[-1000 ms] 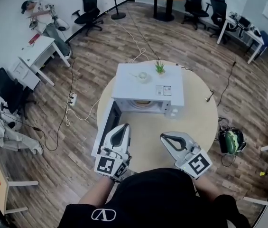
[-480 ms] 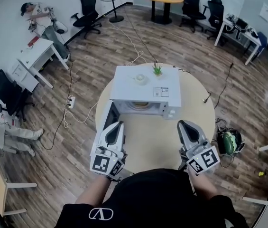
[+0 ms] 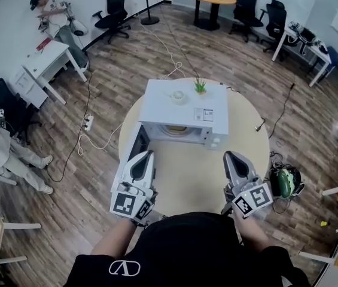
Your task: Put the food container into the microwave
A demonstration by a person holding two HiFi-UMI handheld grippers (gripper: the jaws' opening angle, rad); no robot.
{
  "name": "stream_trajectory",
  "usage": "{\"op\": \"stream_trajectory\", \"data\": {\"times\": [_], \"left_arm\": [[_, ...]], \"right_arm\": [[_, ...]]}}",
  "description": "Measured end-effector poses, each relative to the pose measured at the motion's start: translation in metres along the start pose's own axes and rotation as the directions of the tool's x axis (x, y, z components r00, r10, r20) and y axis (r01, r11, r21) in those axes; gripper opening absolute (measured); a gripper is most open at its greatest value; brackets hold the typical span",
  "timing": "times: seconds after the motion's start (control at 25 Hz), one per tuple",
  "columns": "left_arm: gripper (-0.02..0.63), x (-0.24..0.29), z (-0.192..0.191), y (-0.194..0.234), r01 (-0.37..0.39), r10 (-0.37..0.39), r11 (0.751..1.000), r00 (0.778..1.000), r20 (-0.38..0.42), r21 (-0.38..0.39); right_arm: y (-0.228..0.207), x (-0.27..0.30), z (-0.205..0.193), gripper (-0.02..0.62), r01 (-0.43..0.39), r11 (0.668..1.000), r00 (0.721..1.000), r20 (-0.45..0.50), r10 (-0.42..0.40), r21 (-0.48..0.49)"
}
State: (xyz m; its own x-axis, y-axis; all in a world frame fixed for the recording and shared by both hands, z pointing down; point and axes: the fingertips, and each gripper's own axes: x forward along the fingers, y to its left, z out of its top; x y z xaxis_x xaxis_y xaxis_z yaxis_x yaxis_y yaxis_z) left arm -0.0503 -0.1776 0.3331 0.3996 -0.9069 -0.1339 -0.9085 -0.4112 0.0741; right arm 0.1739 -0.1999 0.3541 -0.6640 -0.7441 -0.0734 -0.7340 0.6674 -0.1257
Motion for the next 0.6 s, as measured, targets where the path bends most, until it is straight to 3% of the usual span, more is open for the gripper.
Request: {"op": "stream_trajectory", "data": {"times": [0.6], "left_arm": [[0.000,-0.0003,-0.0010,0.0021,-0.016,0.016,1.000,1.000,-0.003,0.001]], "right_arm": [[-0.0046,0.0044,-0.0104,0.009,0.010,1.000,1.000,-0.020,-0.010,-0.009]]}}
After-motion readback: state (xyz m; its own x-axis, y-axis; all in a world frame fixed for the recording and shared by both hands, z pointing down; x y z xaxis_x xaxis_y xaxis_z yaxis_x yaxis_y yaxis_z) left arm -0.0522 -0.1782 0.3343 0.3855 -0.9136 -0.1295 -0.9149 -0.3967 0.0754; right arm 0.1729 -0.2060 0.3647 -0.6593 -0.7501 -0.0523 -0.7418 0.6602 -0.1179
